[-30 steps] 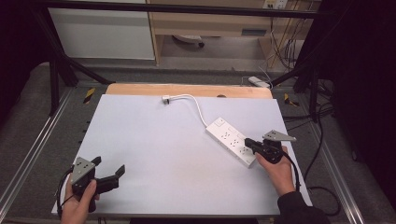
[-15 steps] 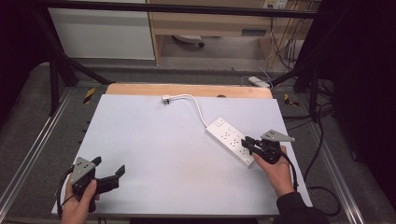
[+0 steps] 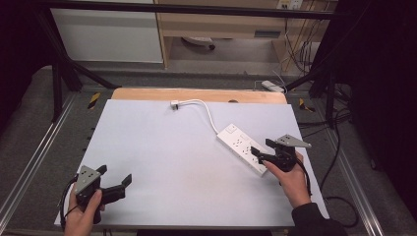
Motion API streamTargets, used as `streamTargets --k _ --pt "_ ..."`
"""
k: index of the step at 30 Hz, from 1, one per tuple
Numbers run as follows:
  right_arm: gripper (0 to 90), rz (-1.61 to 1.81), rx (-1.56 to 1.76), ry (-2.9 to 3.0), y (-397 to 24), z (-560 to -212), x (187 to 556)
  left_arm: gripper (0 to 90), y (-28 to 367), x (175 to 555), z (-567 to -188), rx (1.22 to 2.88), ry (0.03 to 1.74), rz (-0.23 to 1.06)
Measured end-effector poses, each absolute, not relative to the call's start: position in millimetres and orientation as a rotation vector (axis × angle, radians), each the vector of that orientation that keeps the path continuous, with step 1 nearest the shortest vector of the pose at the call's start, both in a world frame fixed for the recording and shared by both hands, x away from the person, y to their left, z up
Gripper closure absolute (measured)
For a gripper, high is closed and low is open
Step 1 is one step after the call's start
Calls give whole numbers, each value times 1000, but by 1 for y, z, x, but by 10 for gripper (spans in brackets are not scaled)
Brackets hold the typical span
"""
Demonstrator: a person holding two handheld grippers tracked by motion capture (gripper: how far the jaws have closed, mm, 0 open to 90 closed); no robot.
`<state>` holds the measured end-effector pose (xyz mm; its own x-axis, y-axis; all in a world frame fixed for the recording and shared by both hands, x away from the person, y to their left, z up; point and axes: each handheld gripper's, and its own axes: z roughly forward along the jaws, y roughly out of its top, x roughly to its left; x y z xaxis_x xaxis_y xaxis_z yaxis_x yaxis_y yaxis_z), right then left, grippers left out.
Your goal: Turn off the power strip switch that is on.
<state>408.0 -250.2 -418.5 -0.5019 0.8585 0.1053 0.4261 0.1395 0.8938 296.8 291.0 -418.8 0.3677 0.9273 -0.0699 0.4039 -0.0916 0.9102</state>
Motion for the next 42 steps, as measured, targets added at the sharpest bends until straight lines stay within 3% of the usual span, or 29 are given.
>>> streamTargets --k 10,15,42 --pt "66 1334 1226 1978 -244 -413 407 58 291 297 -419 1677 1195 691" --pt "30 1357 1207 1958 -242 -407 404 58 291 297 -419 1678 1196 692" --pt "28 1461 1071 1842 -246 -378 386 58 291 297 -419 1680 1197 695"
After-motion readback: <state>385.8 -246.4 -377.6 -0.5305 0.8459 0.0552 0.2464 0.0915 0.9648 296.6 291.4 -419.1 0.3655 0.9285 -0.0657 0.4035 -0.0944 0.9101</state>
